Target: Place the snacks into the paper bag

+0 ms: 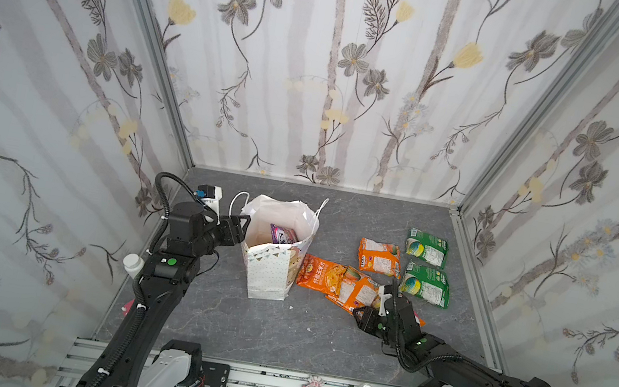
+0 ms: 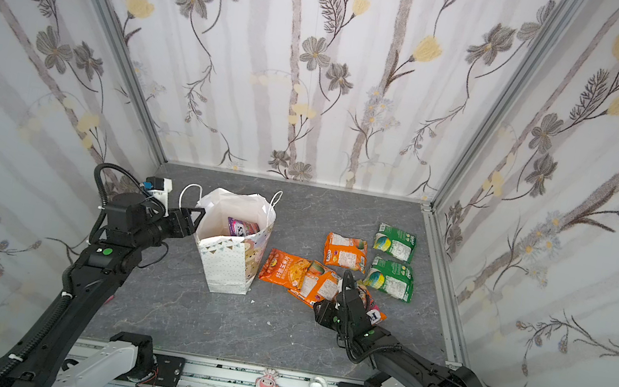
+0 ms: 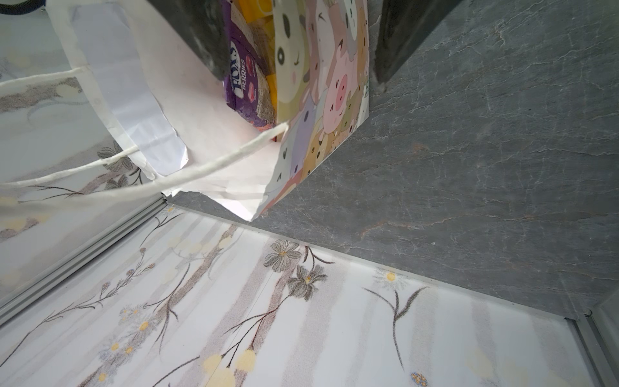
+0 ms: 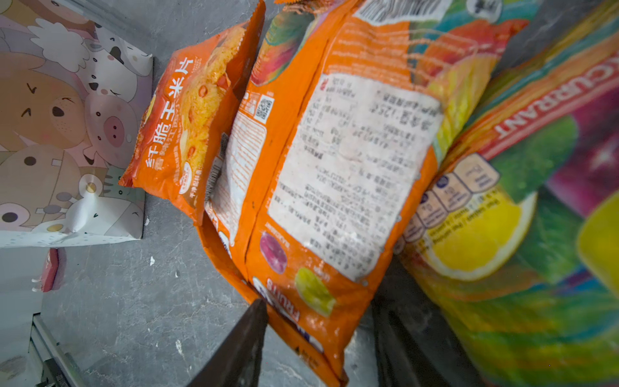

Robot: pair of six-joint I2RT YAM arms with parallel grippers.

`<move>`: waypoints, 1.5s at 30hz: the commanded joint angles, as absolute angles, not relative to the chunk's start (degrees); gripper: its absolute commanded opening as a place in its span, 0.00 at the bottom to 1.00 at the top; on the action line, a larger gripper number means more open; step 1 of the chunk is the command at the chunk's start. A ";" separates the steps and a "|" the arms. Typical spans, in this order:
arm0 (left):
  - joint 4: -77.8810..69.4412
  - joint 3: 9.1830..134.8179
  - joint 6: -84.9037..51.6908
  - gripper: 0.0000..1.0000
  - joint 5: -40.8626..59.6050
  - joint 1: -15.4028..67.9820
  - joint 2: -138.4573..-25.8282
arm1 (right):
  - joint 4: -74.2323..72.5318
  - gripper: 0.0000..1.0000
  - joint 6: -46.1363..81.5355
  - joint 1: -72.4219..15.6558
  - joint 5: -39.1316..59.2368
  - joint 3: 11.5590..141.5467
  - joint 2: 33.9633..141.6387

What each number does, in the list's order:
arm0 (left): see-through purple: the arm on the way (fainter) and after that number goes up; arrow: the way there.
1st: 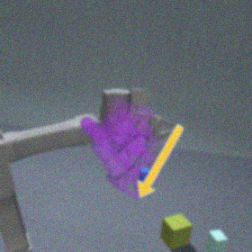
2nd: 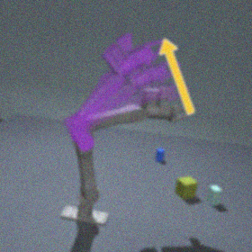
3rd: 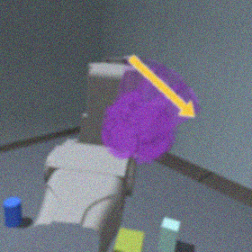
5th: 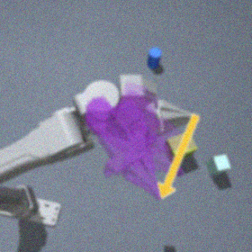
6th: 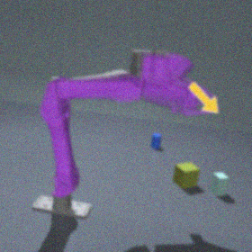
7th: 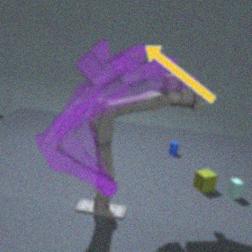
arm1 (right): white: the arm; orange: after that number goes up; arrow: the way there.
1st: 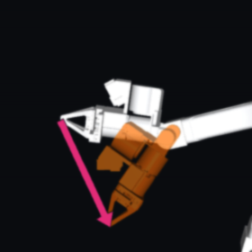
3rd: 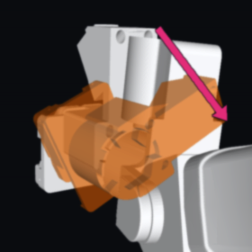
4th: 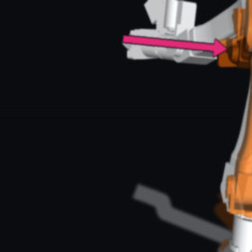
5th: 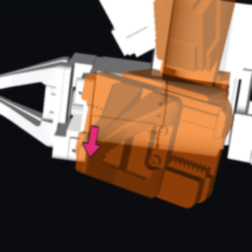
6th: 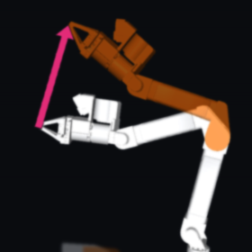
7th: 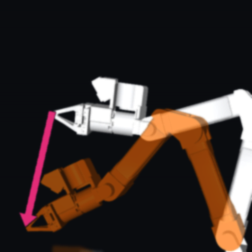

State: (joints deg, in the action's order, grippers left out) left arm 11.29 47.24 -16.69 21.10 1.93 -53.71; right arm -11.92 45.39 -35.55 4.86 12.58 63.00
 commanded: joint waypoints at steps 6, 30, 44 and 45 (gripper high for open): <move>9.84 47.72 -16.88 0.69 21.53 1.85 -53.71 | -13.36 0.16 45.10 -35.58 5.56 13.36 65.04; 9.76 47.46 -17.14 0.69 22.09 1.85 -53.27 | 0.95 0.00 41.83 -35.51 2.27 20.88 60.86; 9.52 47.24 -17.31 0.69 22.30 1.87 -52.25 | 19.94 0.00 35.29 -35.94 -2.19 37.91 54.31; 9.49 47.20 -17.31 0.69 22.22 1.84 -52.27 | 20.76 0.00 34.86 -35.95 -2.33 39.17 54.48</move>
